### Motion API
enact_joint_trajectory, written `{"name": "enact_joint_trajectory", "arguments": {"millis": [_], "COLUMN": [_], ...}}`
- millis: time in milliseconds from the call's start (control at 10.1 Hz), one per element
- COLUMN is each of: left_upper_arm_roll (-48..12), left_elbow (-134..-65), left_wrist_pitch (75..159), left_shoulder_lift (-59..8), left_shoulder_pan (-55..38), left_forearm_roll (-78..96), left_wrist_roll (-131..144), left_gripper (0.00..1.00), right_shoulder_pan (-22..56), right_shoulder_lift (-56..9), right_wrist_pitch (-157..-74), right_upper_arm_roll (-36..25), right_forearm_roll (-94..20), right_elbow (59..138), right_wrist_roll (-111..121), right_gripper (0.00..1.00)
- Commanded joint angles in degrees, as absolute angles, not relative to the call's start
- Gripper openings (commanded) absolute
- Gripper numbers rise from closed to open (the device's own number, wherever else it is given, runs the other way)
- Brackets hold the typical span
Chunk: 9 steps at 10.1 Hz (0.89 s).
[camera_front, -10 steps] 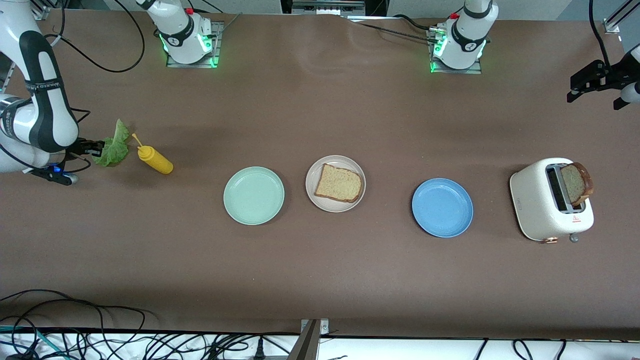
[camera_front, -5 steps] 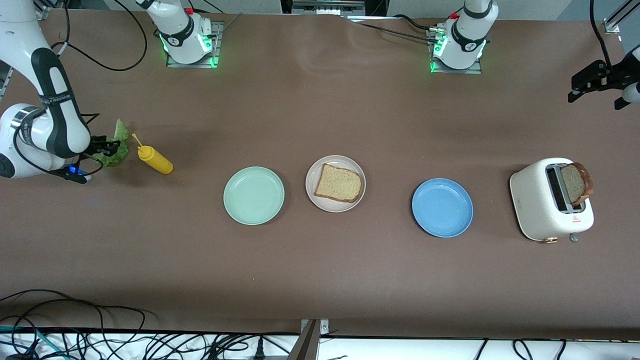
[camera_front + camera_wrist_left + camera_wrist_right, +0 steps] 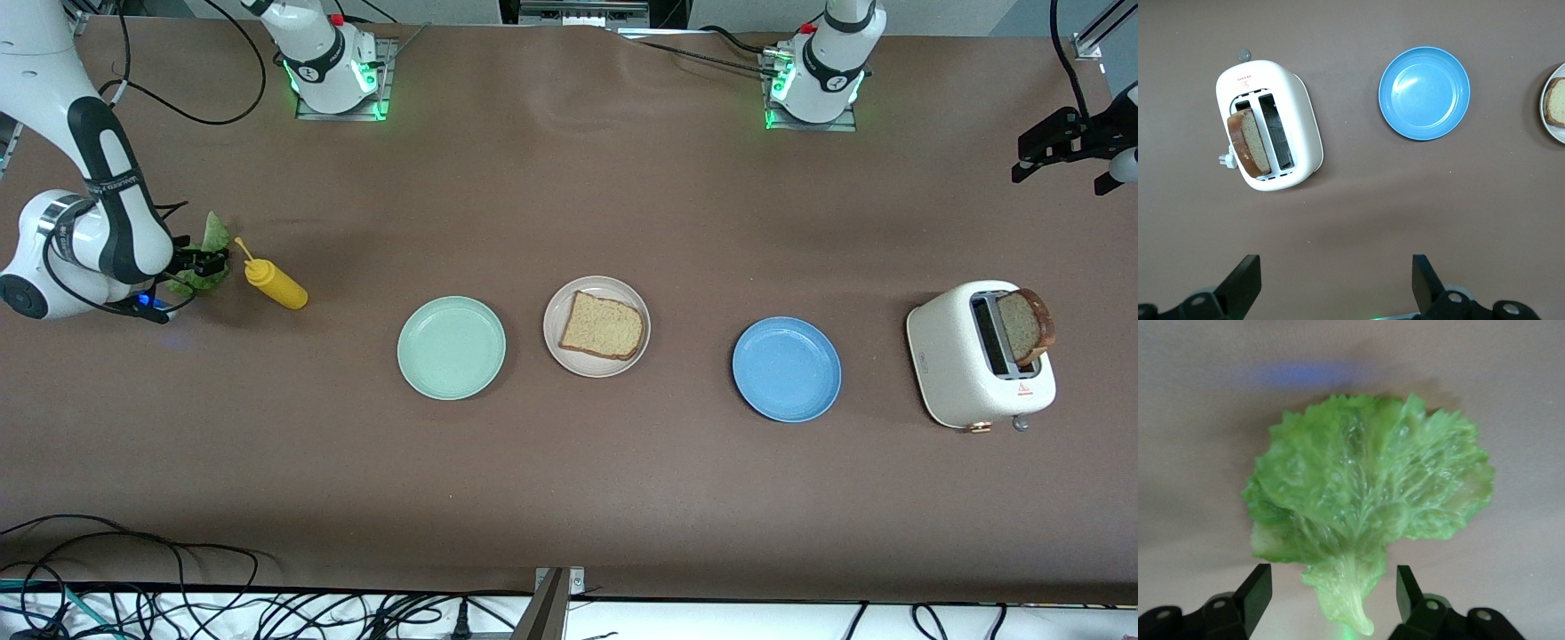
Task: Make sandwich on beige plate with both arms
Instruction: 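Lift the lettuce with the right gripper and carry it toward the beige plate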
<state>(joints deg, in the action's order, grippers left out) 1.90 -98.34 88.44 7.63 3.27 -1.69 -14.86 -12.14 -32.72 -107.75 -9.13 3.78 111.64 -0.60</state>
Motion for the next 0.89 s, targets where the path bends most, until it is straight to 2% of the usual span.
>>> {"name": "enact_joint_trajectory", "arguments": {"millis": [0, 99, 296, 494, 791], "left_upper_arm_roll": [1.85, 1.85, 1.85, 1.85, 1.85], "left_elbow": [-96.24, -96.24, -96.24, -96.24, -96.24], "left_wrist_pitch": [87.36, 87.36, 87.36, 87.36, 87.36], "left_shoulder_lift": [6.5, 6.5, 6.5, 6.5, 6.5], "left_shoulder_pan": [3.78, 3.78, 3.78, 3.78, 3.78], "left_forearm_roll": [-0.62, -0.62, -0.62, -0.62, -0.62], "left_wrist_roll": [-15.47, -15.47, -15.47, -15.47, -15.47], "left_gripper": [1.0, 1.0, 1.0, 1.0, 1.0], "right_shoulder_pan": [-12.75, -12.74, -12.66, -11.96, -9.06], "right_shoulder_lift": [-33.05, -32.96, -32.7, -30.51, -28.04], "right_wrist_pitch": [-108.11, -107.84, -107.41, -105.05, -88.22], "right_upper_arm_roll": [-8.88, -8.88, -8.88, -8.53, -7.83], "right_forearm_roll": [4.48, 4.48, 4.57, 4.74, 4.83], "right_elbow": [111.89, 111.8, 111.53, 110.31, 98.05], "right_wrist_roll": [0.26, 0.26, 0.35, 0.35, 0.44], "right_gripper": [0.19, 0.05, 0.0, 0.0, 0.0]}}
